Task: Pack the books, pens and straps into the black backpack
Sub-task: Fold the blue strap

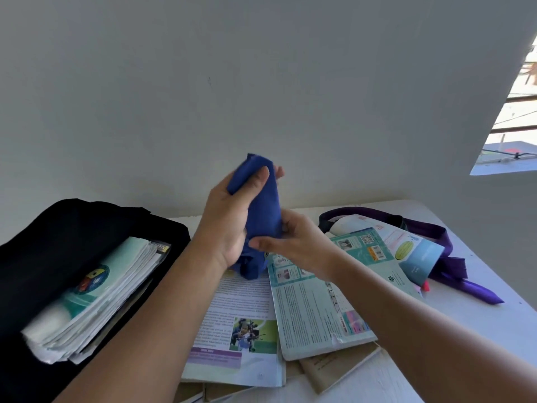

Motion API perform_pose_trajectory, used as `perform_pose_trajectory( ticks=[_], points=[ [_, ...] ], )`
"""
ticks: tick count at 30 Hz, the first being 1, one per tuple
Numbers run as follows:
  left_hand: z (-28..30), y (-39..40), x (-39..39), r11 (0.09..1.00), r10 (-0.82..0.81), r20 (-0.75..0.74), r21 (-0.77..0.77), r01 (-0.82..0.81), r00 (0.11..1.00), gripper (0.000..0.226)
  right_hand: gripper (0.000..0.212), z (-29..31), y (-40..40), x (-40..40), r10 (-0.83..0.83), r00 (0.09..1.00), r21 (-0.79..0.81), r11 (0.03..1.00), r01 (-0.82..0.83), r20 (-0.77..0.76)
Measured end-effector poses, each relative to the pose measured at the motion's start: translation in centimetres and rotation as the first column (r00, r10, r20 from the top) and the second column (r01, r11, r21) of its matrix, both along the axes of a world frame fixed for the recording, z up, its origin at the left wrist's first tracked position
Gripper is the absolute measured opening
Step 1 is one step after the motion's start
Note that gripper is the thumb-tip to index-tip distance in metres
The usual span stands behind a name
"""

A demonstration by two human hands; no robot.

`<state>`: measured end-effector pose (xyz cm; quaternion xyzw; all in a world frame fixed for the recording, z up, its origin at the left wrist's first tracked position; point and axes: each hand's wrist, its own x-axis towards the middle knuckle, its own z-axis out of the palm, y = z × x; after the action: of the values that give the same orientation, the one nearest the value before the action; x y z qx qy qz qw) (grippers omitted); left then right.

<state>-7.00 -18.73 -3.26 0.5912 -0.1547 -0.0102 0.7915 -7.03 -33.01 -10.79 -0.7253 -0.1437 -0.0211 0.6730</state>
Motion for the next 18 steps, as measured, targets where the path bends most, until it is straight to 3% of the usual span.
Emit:
perform_pose_trajectory(
  ticks=[6, 11, 15, 18],
  points=[
    [3.6, 2.6, 1.5, 0.977, 0.063, -0.008, -0.203, -0.063, 0.998, 0.013, 0.023, 0.3, -0.1, -0.2, -0.136, 0.979, -0.174, 0.971, 0.161, 0.150],
    [2.0, 4.3, 2.9, 0.915, 0.125, -0.102, -0.372, -0.154, 0.987, 0.032, 0.031, 2.3, 0.0, 0.1, -0.270, 0.907, -0.246, 0.902, 0.356, 0.324],
    [-1.3, 3.3, 1.3, 0.938, -0.119, -0.326, -0.347, -0.002, 0.938, 0.085, 0.030, 3.5, 0.7, 0.4, -0.294, 0.893, -0.270, 0.879, 0.393, 0.342],
    [-2.8, 2.3, -0.3, 0.919, -0.295, -0.375, -0.364, 0.154, 0.879, 0.064, 0.031, 3.9, 1.6, 0.2, -0.268, 0.891, -0.364, 0.840, 0.402, 0.367]
  ],
)
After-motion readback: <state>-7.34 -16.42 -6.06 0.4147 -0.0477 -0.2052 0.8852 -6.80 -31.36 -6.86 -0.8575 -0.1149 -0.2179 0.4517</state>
